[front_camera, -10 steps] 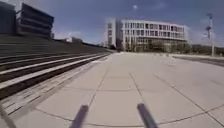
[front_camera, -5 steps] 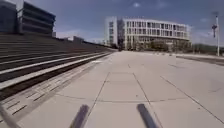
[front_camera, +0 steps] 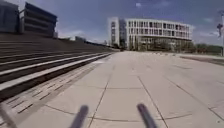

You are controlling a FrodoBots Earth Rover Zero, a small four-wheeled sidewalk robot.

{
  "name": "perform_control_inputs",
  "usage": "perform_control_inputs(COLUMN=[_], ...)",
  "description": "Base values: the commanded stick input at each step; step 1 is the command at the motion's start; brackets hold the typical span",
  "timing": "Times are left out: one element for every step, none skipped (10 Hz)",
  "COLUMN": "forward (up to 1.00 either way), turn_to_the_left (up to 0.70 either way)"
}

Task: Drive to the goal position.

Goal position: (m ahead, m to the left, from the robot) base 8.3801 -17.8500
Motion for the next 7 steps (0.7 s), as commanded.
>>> perform_control_inputs(forward=[0.7, 0.7, 0.7, 0.7, 0.7, 0.7, 0.7], turn_to_the_left=[0.0, 0.0, 0.0, 0.0, 0.0, 0.0, 0.0])
